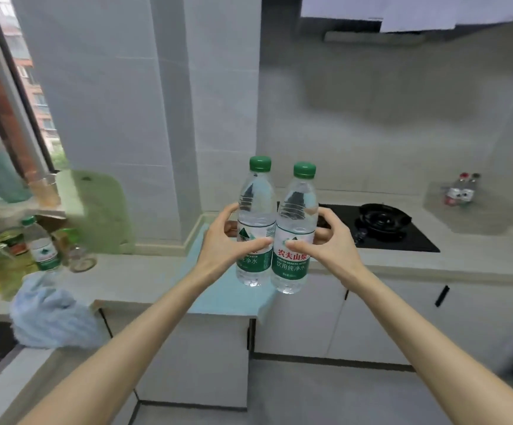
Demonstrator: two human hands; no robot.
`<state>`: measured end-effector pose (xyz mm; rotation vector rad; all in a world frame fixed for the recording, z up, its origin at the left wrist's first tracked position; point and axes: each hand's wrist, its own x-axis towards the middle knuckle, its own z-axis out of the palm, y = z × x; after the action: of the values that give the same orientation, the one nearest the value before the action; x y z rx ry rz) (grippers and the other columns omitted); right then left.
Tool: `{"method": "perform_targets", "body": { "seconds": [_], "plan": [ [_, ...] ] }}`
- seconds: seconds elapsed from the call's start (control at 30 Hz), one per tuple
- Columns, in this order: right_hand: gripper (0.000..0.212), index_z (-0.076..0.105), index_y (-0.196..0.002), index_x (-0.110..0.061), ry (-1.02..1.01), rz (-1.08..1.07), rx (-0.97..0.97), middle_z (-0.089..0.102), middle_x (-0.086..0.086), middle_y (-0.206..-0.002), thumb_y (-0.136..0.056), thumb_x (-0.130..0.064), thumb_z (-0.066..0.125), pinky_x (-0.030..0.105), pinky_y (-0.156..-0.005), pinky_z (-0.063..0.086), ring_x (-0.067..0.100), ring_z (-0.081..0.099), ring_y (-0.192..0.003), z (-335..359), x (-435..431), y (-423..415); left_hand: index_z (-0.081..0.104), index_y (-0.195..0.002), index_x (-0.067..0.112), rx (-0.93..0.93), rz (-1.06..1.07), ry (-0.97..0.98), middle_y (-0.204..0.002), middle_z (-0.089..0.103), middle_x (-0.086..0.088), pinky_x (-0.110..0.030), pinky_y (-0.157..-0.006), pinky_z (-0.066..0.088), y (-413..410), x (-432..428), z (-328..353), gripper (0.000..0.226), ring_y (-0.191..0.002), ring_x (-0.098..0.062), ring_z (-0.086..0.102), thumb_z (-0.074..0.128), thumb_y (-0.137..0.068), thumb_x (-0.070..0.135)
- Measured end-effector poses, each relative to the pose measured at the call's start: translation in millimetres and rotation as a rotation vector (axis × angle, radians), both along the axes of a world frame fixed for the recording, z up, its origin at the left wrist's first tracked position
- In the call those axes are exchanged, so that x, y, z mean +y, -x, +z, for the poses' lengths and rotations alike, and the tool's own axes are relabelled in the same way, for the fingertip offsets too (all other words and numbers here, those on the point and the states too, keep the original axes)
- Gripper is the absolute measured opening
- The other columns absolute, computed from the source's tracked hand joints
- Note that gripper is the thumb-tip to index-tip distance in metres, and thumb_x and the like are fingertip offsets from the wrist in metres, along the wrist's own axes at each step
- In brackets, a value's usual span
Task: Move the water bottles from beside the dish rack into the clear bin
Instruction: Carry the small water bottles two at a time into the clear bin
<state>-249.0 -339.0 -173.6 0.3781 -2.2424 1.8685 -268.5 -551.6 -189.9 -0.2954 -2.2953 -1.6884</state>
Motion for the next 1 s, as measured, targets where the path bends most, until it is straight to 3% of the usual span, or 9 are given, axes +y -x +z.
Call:
{"method": "perform_targets", "body": {
  "seconds": [0.07,0.17,0.3,0.37,0.47,0.67,1.0],
  "plan": [
    [0.063,0.054,-0.121,-0.018,0.004,-0.089,0.004,0.076,0.003,-0.099,-0.068,-0.006,0.085,0.031,-0.078,0.059,0.016,0.073,-0.090,1,35,14,0.048,-0.130,0.030,0.009,-0.094,-0.007,-0.113,0.064,0.009,-0.016,-0.082,0.047,29,38,4,0.082,-0.101,-0.001,0.059,0.089,-0.059,0.036],
    [0.062,0.053,-0.120,-0.017,0.008,-0.198,-0.003,0.076,0.004,-0.097,-0.068,-0.005,0.085,0.034,-0.078,0.059,0.017,0.074,-0.089,4,82,34,0.050,-0.115,0.036,0.021,-0.224,-0.023,-0.101,0.063,0.017,-0.006,-0.072,0.047,71,91,8,0.067,-0.087,0.013,0.059,0.089,-0.062,0.026],
    [0.060,0.054,-0.118,-0.020,0.026,-0.368,0.006,0.076,0.003,-0.101,-0.068,-0.006,0.085,0.033,-0.078,0.059,0.018,0.073,-0.092,7,151,60,0.054,-0.120,0.032,0.022,-0.404,-0.020,-0.105,0.070,0.011,-0.031,-0.084,0.057,135,172,12,0.077,-0.095,-0.007,0.067,0.090,-0.053,0.040],
    [0.057,0.054,-0.114,-0.026,0.033,-0.436,0.007,0.075,0.003,-0.101,-0.069,-0.006,0.084,0.028,-0.074,0.058,0.017,0.073,-0.092,10,180,67,0.054,-0.120,0.033,0.028,-0.473,-0.021,-0.105,0.070,0.013,-0.018,-0.079,0.053,155,208,15,0.074,-0.095,-0.005,0.066,0.090,-0.056,0.035],
    [0.061,0.051,-0.119,-0.022,0.053,-0.556,0.002,0.076,0.002,-0.096,-0.070,-0.005,0.083,0.022,-0.068,0.057,0.014,0.074,-0.087,12,227,75,0.053,-0.117,0.038,0.037,-0.584,-0.014,-0.104,0.070,0.013,-0.007,-0.072,0.048,180,269,22,0.067,-0.094,-0.004,0.065,0.090,-0.061,0.028],
    [0.064,0.051,-0.121,-0.019,0.070,-0.741,0.023,0.077,0.001,-0.094,-0.068,-0.003,0.084,0.022,-0.067,0.057,0.015,0.074,-0.086,11,321,87,0.052,-0.127,0.028,0.022,-0.754,-0.015,-0.102,0.072,0.010,-0.015,-0.073,0.052,218,386,24,0.077,-0.091,-0.007,0.067,0.090,-0.060,0.030],
    [0.067,0.051,-0.119,-0.027,0.061,-0.848,0.033,0.077,0.000,-0.093,-0.065,-0.006,0.086,0.040,-0.080,0.059,0.018,0.074,-0.088,4,503,117,0.053,-0.122,0.029,-0.008,-0.868,-0.053,-0.094,0.071,0.012,-0.004,-0.065,0.045,259,581,21,0.070,-0.082,0.004,0.064,0.089,-0.063,0.019]
  ]
}}
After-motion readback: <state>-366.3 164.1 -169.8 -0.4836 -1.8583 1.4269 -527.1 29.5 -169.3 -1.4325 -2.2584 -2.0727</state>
